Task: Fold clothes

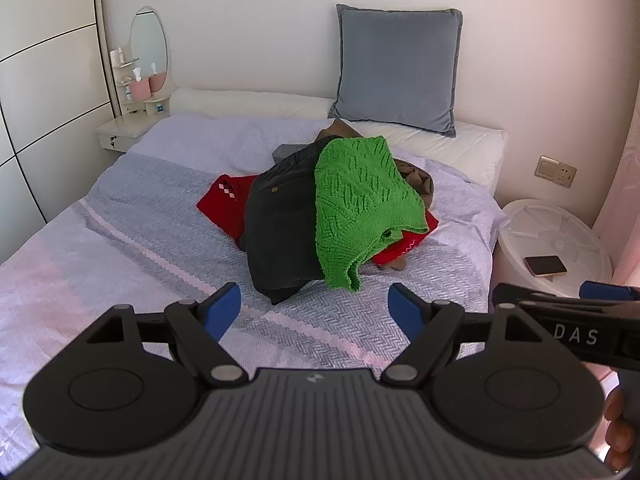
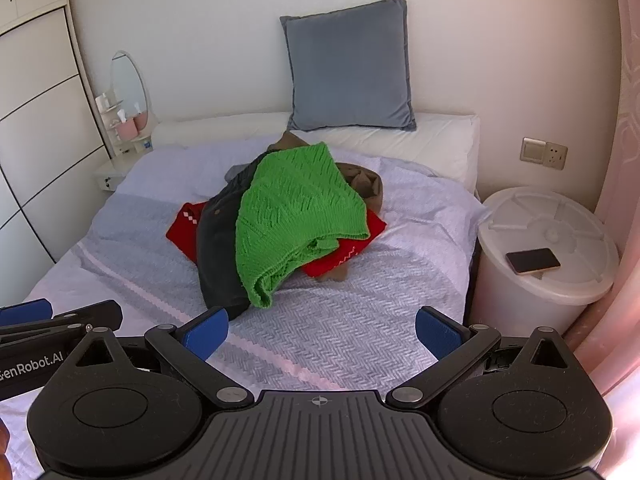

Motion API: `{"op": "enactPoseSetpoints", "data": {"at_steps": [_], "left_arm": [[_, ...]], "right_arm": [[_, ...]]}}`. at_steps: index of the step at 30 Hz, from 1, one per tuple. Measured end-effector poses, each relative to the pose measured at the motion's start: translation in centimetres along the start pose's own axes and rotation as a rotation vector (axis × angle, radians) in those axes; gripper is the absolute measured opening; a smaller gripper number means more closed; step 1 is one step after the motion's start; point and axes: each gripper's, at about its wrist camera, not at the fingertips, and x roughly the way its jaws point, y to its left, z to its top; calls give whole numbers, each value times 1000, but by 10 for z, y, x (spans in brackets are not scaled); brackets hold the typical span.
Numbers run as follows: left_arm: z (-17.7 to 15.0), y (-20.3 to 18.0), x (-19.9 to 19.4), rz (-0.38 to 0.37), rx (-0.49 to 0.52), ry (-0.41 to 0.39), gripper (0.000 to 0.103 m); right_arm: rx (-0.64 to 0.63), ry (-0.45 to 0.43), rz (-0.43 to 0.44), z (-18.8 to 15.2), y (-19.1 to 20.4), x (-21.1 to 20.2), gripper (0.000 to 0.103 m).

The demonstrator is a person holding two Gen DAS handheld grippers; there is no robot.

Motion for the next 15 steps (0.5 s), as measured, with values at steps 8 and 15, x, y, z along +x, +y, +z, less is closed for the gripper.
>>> {"op": "enactPoseSetpoints", "data": {"at_steps": [8,15], "left_arm": [[6,5,0,-30,7,1,78],[9,7,-1,-41,5,5,78]], "right_arm": [[0,-13,-25,1,3,-3,102],[-7,-16,-35,2,6,-3,102]]}}
